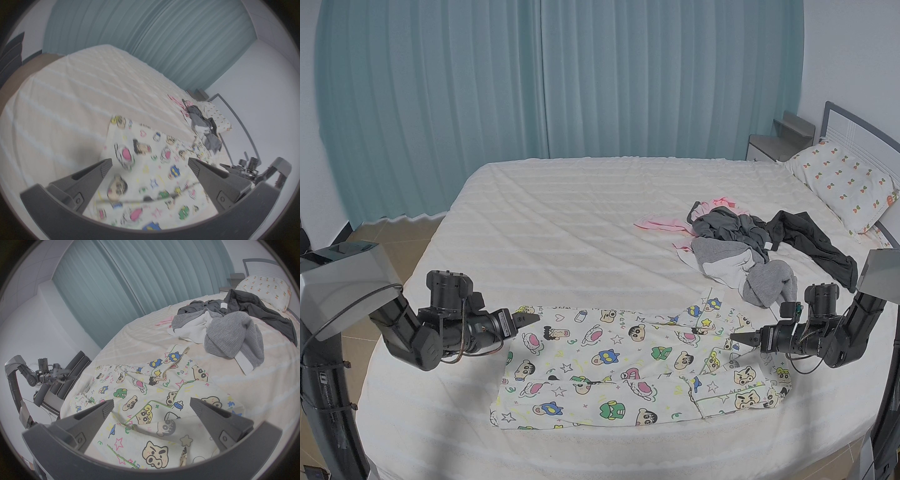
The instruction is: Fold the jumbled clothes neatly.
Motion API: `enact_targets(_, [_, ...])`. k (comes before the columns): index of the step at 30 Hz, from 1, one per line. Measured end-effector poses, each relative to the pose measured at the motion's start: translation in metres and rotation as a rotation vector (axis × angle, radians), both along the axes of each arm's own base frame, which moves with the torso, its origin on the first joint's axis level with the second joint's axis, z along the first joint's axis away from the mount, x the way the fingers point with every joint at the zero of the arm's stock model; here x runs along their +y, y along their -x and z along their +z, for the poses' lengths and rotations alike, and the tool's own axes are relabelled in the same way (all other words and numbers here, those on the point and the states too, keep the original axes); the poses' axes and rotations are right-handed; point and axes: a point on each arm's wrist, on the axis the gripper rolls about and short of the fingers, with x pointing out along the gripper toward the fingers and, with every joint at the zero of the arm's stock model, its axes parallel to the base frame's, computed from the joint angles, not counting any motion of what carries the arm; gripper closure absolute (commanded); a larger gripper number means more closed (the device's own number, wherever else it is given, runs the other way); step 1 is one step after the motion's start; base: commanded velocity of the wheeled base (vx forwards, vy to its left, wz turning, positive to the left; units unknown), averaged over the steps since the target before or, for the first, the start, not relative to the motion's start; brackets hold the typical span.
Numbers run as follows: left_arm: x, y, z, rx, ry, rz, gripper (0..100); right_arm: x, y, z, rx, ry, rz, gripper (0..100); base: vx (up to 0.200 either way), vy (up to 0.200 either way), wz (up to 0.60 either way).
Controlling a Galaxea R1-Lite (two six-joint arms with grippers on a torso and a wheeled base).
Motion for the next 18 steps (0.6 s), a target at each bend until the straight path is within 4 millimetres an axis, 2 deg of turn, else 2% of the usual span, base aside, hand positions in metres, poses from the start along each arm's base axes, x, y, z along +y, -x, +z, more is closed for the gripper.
enact_targets(6, [-0.004,-0.045,-0.020,-0.034,-0.090,0.020,0,0.000,0.000,-0.001,0.003,-0.001,0.001,0,0.000,0.000,0.00])
enact_targets(10, [-0.005,-0.062,-0.035,-0.030,-0.138,0.055,0,0.002,0.000,-0.001,0.004,-0.001,0.004,0,0.000,0.000,0.00])
enact_targets(14, [-0.006,-0.071,-0.053,0.015,-0.183,0.060,0,0.003,0.000,-0.002,0.007,-0.001,0.009,0,0.000,0.000,0.00])
enact_targets(18, [-0.006,-0.075,-0.062,0.036,-0.192,0.057,0,0.004,0.001,-0.002,0.007,-0.001,0.012,0,0.000,0.000,0.00])
